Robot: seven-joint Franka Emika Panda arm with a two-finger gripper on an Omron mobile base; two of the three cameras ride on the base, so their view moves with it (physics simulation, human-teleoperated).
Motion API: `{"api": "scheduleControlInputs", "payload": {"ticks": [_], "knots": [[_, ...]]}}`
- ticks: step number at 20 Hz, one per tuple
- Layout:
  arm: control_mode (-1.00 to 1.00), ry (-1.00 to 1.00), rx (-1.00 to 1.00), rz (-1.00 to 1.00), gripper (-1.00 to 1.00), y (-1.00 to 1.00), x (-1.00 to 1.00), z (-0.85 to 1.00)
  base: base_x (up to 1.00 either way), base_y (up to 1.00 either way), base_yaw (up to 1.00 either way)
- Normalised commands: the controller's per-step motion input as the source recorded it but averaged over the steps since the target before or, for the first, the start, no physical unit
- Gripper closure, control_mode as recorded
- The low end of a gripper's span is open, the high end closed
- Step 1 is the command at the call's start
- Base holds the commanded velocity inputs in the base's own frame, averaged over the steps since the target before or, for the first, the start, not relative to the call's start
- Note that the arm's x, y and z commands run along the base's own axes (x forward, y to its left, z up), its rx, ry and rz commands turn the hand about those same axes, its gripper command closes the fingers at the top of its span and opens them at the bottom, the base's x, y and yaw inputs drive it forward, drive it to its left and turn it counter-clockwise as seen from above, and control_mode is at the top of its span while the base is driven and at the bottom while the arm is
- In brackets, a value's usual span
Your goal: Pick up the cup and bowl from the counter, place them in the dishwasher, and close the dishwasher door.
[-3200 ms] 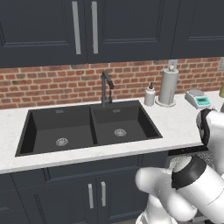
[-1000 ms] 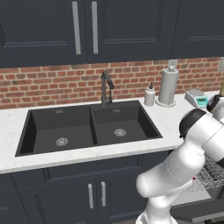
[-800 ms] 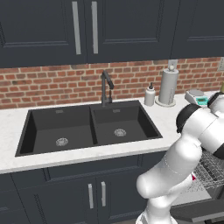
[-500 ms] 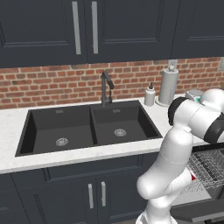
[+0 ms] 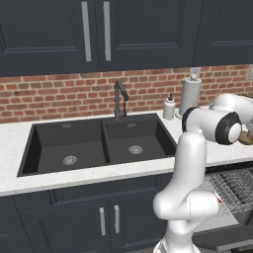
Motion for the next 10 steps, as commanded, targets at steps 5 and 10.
{"api": "scheduleControlInputs", "payload": {"ticks": [5, 10], "knots": [[-1.00, -0.07, 0.00, -0.01, -1.00, -0.29, 0.19, -0.12, 0.00, 0.00, 0.00], [-1.00, -0.16, -0.01, -0.01, -1.00, 0.00, 0.17, -0.08, 0.00, 0.00, 0.00]]}}
